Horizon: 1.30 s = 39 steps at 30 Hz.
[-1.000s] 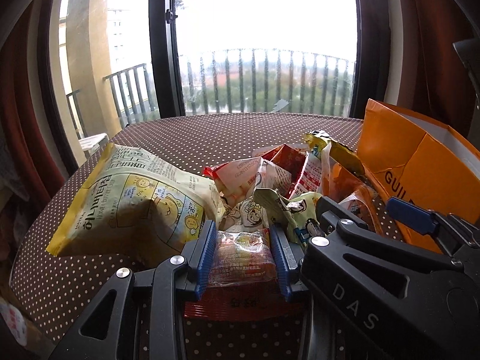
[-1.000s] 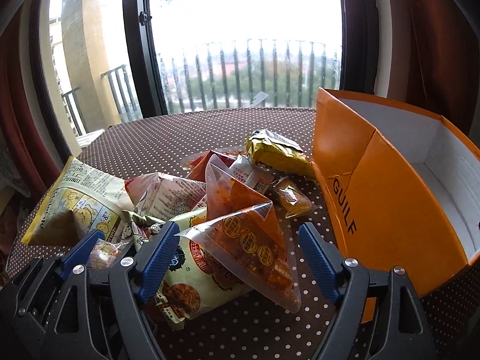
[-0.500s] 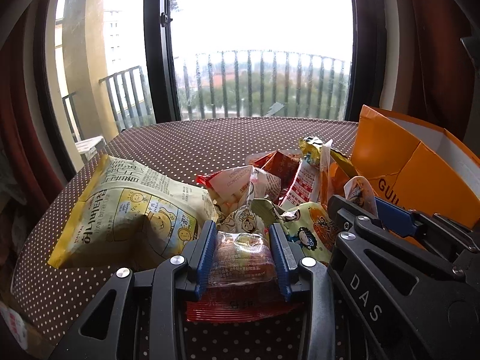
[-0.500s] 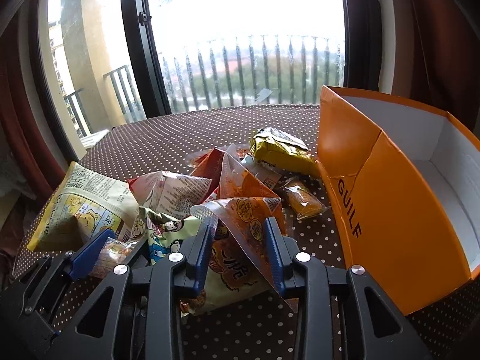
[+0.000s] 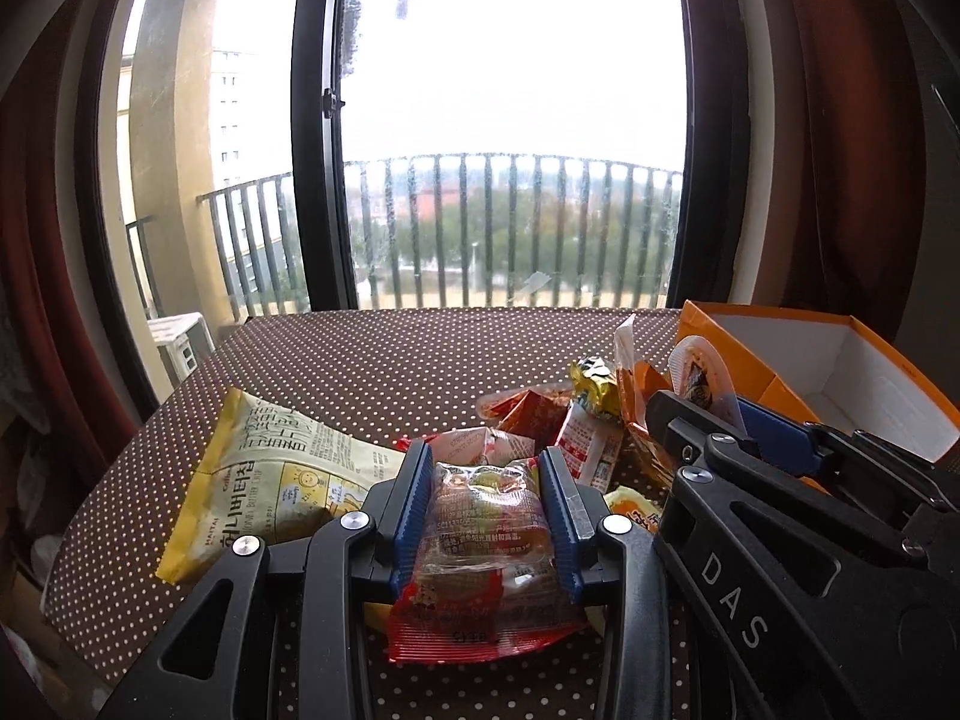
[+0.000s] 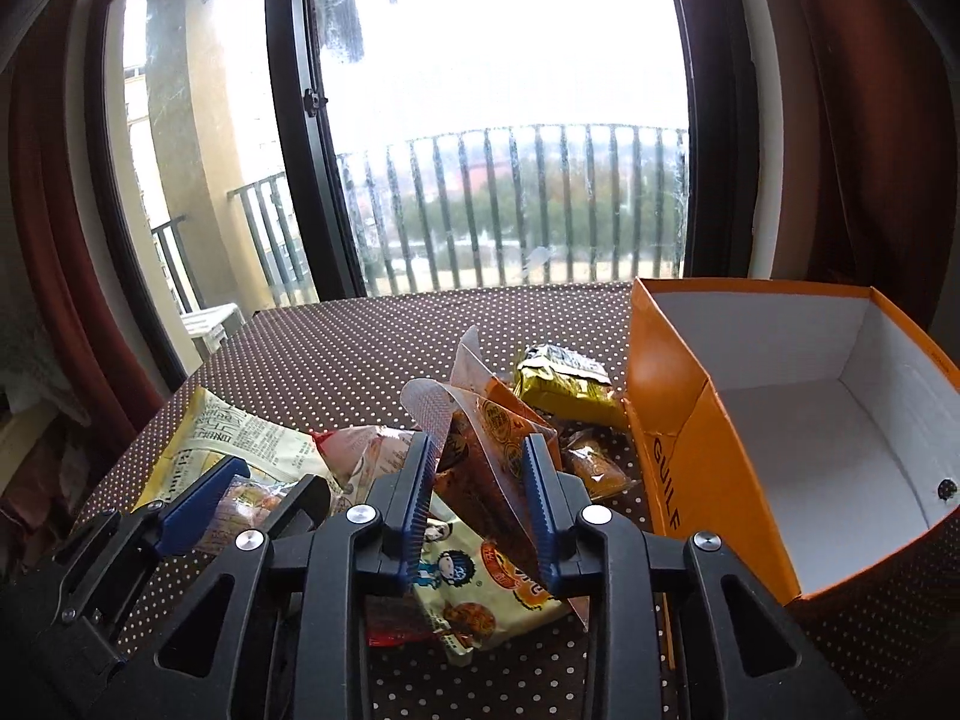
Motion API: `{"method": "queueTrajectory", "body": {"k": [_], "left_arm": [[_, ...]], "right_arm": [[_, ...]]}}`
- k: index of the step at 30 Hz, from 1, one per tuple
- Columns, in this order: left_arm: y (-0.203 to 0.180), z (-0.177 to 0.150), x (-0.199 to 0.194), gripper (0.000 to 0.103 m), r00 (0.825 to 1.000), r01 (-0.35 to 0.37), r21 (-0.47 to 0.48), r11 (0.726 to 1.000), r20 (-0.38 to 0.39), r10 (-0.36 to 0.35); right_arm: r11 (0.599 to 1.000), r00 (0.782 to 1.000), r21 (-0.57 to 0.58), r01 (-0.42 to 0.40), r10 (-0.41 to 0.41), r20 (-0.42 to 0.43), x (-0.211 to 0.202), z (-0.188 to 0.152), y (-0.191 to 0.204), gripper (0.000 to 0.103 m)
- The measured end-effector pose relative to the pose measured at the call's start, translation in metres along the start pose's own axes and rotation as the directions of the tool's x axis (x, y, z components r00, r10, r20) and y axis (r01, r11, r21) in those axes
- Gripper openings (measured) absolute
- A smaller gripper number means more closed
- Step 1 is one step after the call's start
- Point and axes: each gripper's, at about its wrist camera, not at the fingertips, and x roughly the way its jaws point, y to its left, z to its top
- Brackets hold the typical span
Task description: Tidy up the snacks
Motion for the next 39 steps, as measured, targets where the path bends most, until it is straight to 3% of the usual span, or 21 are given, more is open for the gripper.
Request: {"method": "queueTrajectory", "body": {"k": [12,25,26,28,29,39], "left_arm": [[-0.014,0.029,-0.017,0.036,0.996,0.034,0.007,0.999,0.081,-0.035],[-0.052,0.047,-0.001,0.036,0.985,0.132,0.049,0.99,0.109,-0.137],[-0.054,0.048,0.002,0.036,0.984,0.139,0.052,0.989,0.109,-0.144],[-0.061,0.051,0.008,0.036,0.982,0.158,0.05,0.986,0.095,-0.162],[-0.065,0.052,0.01,0.036,0.981,0.163,0.051,0.985,0.097,-0.167],[-0.092,0.066,0.04,0.036,0.974,0.214,0.094,0.972,0.055,-0.219]], "right_arm": [[1.0,0.996,0.011,0.019,-0.019,0.086,-0.029,0.029,-0.011,0.031],[0.992,0.987,0.09,0.084,-0.095,0.126,-0.05,0.046,-0.065,0.028],[0.992,0.987,0.095,0.084,-0.096,0.128,-0.05,0.047,-0.07,0.026],[0.991,0.985,0.097,0.096,-0.109,0.136,-0.05,0.049,-0.08,0.008],[0.99,0.983,0.096,0.107,-0.12,0.139,-0.05,0.05,-0.082,0.007],[0.975,0.98,0.171,0.142,-0.162,0.113,-0.044,0.047,-0.13,0.007]]}}
